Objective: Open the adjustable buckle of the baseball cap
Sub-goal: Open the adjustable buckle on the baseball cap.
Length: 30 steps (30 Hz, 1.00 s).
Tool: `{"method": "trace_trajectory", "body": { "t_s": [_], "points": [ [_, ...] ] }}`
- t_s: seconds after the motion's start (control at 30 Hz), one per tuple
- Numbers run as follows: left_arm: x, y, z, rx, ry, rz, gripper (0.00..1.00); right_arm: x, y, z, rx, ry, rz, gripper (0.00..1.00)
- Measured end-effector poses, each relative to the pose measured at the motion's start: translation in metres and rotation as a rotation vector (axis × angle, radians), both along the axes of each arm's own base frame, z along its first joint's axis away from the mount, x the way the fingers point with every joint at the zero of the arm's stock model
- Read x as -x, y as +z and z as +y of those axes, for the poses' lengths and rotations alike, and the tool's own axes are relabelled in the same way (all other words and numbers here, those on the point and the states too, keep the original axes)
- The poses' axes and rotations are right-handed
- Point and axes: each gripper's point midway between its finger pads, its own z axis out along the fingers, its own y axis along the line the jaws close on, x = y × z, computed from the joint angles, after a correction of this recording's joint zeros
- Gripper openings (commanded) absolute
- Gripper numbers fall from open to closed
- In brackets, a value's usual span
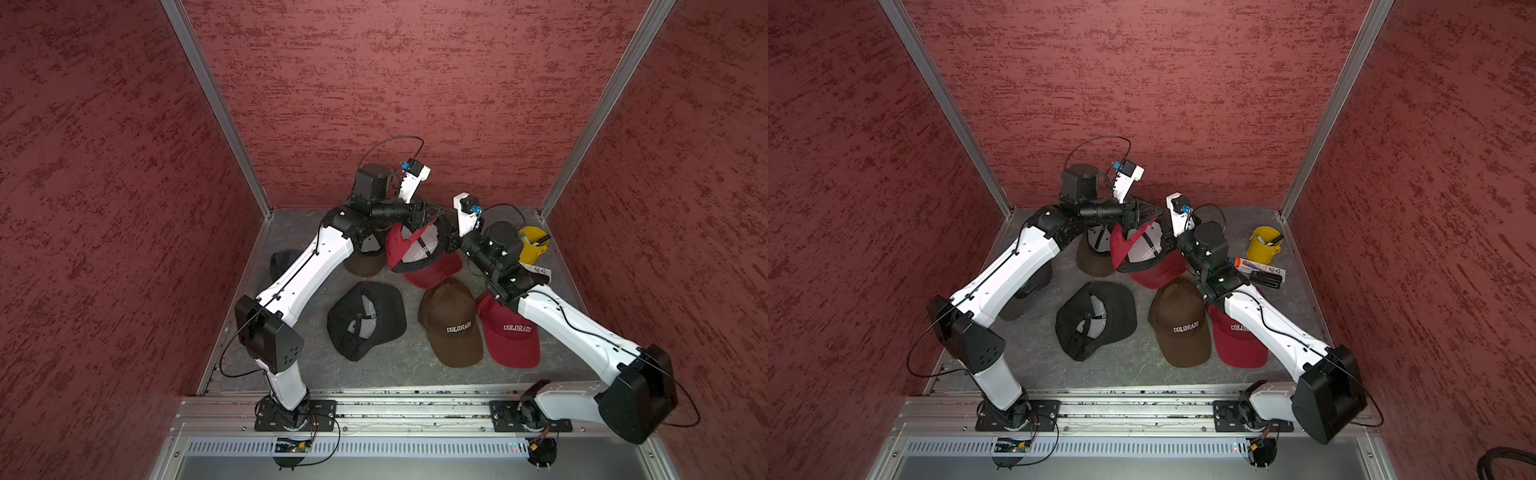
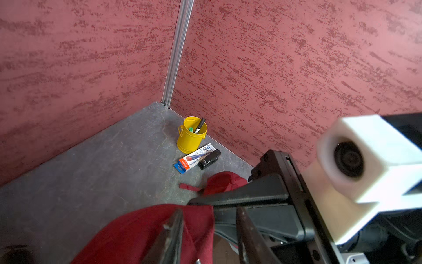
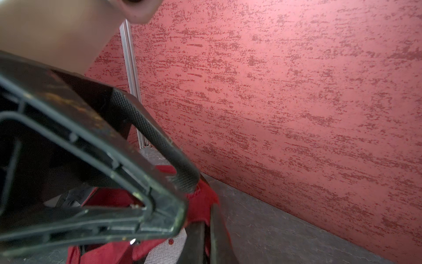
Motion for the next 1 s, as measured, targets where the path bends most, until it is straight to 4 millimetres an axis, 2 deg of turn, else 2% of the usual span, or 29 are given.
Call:
{"method": "trace_trajectory", "body": {
  "t_s": [0.33,0.6,0.77,0.83,1.0],
  "points": [
    [-0.011,-0.003,0.011,0.004,0.045,0.029,0.51,0.001,-0.005,0.007,0.006,0.027,0.009,0.0],
    [-0.012,-0.009,0.011,0.002,0.051,0.054,0.52,0.001,-0.006,0.009,0.008,0.037,0.011,0.0],
    [-0.015,-0.011,0.013,0.012,0.058,0.067,0.36,-0.001,-0.008,0.011,0.009,0.04,0.013,0.0],
    [-0.016,-0.016,0.013,0.015,0.059,0.075,0.27,-0.001,-0.008,0.011,0.009,0.04,0.015,0.0],
    [-0.018,-0.023,0.013,0.026,0.051,0.084,0.12,-0.004,-0.015,0.013,0.009,0.04,0.034,0.0]
  ]
}}
